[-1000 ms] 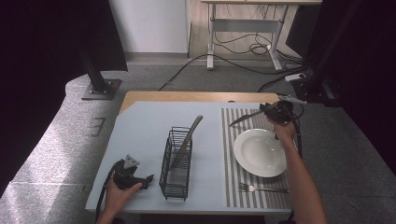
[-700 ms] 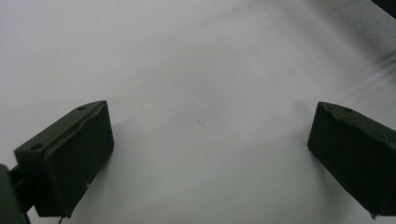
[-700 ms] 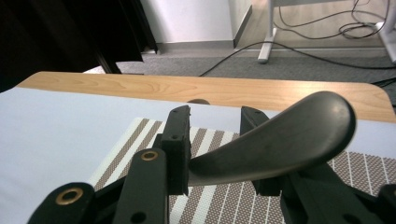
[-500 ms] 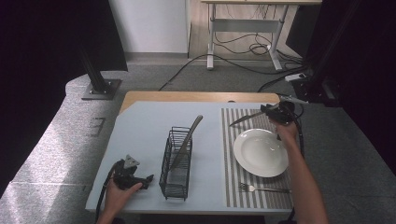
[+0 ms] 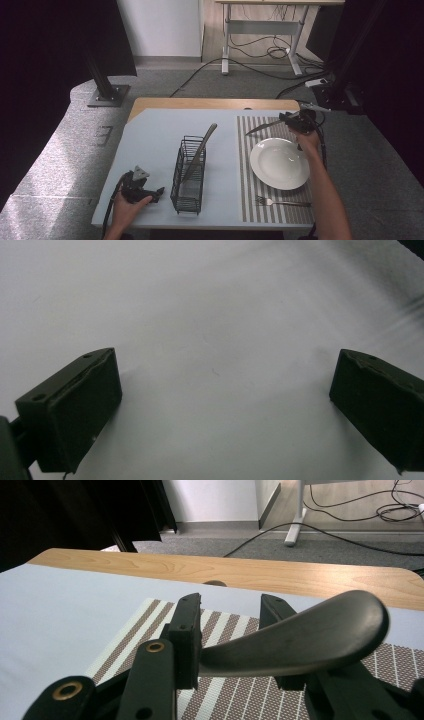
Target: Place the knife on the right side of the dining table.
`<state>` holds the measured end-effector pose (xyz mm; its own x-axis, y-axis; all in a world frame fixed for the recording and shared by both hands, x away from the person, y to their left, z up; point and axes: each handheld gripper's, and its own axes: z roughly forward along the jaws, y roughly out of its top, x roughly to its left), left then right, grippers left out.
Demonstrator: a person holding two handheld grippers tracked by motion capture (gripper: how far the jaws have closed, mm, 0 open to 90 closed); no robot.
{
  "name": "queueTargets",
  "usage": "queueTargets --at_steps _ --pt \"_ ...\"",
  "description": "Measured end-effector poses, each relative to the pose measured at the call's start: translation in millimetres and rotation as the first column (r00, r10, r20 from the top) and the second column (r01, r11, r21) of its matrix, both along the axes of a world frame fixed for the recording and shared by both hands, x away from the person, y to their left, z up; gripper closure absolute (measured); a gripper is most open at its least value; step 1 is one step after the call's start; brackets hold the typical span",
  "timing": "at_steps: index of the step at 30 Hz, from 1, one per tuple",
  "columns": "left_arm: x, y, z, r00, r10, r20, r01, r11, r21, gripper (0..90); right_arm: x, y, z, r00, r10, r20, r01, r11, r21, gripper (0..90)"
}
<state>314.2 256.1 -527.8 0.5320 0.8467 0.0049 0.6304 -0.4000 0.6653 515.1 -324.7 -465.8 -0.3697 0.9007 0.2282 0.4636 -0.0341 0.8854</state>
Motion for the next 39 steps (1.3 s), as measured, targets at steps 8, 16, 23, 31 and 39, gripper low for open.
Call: queueTargets --at_steps 8,16,23,31,39 --pt "0.0 0.0 0.0 1.0 0.0 0.0 0.0 1.0 0.0 0.0 0.1 -3.0 -1.6 0.9999 0.001 -0.012 -0.001 1.0 0.007 61.3" --pt "0.0 0.0 0.0 1.0 0.0 0.0 0.0 1.0 0.0 0.0 0.7 -5.6 -3.0 0.9998 0.003 -0.018 -0.003 0.9999 0.012 60.8" --pt "0.0 0.0 0.0 1.0 0.0 0.0 0.0 1.0 0.0 0.0 0.9 -9.1 -3.5 0.9993 0.023 -0.03 -0.022 0.9996 0.016 60.2" --pt "-0.1 0.0 0.0 1.0 0.0 0.0 0.0 1.0 0.0 0.0 2.5 -14.8 -7.8 0.9982 0.037 -0.046 -0.036 0.9988 0.034 58.9" --pt "-0.1 0.0 0.1 1.0 0.0 0.0 0.0 1.0 0.001 0.0 4.1 -19.5 -12.0 0.9972 0.061 -0.045 -0.059 0.9974 0.043 57.4"
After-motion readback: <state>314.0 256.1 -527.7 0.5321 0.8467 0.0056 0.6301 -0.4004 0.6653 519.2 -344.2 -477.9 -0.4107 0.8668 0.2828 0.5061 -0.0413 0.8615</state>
